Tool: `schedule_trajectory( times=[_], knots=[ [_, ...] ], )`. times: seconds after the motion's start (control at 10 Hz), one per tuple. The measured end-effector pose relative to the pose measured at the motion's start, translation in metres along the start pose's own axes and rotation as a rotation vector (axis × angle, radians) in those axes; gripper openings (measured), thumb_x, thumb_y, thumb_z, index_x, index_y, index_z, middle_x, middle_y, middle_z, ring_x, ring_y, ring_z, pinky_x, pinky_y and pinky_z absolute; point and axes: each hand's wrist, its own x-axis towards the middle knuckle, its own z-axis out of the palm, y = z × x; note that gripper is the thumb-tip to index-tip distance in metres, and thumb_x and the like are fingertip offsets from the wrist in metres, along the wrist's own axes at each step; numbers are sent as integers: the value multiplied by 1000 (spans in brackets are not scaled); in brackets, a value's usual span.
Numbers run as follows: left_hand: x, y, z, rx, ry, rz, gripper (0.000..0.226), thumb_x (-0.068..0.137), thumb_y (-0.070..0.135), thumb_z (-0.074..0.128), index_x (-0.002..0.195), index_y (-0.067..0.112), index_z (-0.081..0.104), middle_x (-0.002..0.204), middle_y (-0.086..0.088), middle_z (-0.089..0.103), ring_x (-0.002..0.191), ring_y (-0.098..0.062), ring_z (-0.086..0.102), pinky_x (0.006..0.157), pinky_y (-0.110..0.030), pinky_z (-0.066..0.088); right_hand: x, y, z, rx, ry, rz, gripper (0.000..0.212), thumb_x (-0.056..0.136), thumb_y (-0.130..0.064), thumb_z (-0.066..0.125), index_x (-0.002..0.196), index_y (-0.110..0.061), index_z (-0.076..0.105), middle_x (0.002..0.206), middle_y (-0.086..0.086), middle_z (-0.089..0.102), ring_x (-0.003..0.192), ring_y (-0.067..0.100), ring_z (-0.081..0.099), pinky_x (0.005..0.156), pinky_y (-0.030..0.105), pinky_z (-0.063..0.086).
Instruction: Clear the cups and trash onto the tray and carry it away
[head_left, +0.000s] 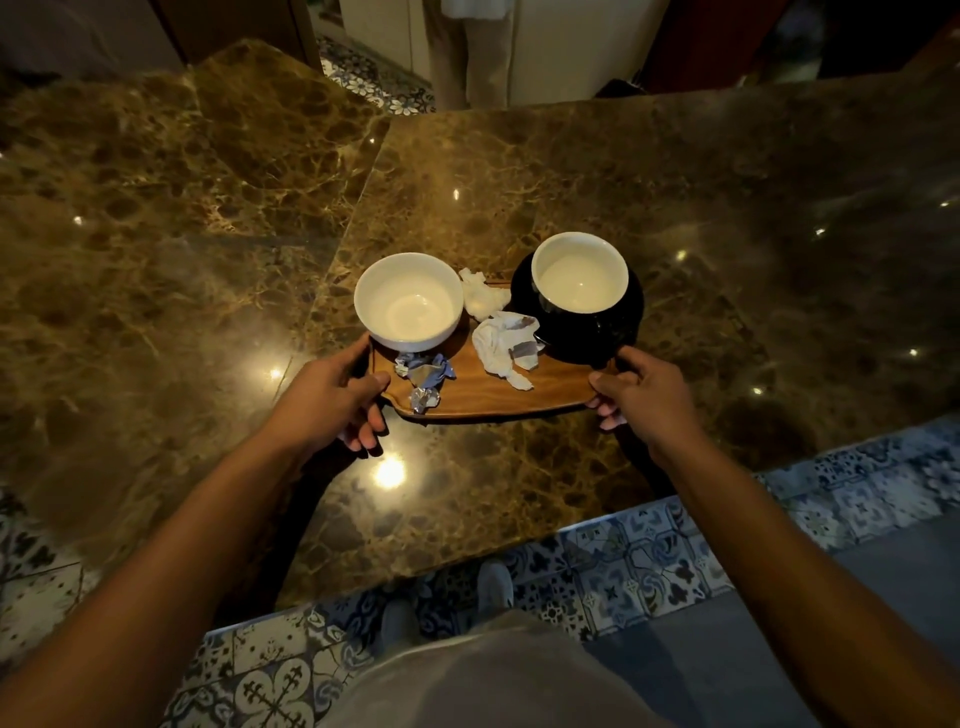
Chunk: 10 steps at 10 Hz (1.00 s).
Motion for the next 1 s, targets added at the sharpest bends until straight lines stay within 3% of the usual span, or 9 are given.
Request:
schedule_trajectory(
  times=[0.4, 0.7, 0.8, 0.9, 1.0],
  knots=[
    [5, 2, 2, 134, 39, 52, 61, 106, 9, 50, 159, 28, 29, 65, -16, 71, 46, -22, 66, 41, -27, 51, -12, 2, 8, -127, 67, 10, 55, 98, -23, 63, 150, -21, 44, 63, 12, 67, 46, 15, 48, 38, 24, 35],
    [6, 6, -4, 220, 13, 80, 54, 106, 10, 50, 156, 24, 34, 70, -21, 72, 47, -25, 67, 42, -29, 54, -18, -1, 12, -107, 62, 7, 57, 97, -20, 63, 151, -18, 41, 77, 16, 73, 51, 19, 56, 42, 28, 45],
    [1, 3, -3, 191, 157, 118, 56, 102, 13, 58, 154, 25, 41, 70, -16, 73, 50, -24, 69, 47, -32, 57, -24, -2, 10, -5, 69, 34, 60, 97, -17, 63, 151, -15, 39, 80, 16, 74, 54, 20, 60, 46, 29, 50],
    [-16, 5, -11, 200, 319, 198, 41, 98, 22, 65, 138, 20, 57, 73, -5, 74, 59, -22, 72, 59, -40, 62, -42, -14, 0, -22, 150, -8, 32, 97, -19, 61, 129, -15, 61, 80, 12, 74, 59, 20, 65, 54, 32, 55],
    [-41, 1, -20, 223, 373, 277, 11, 100, 26, 63, 105, 18, 68, 74, -1, 73, 61, -16, 72, 59, -35, 62, -77, -16, -7, -210, 170, -200, 13, 98, -24, 60, 92, -16, 69, 77, 5, 74, 67, 18, 70, 63, 32, 59]
  ],
)
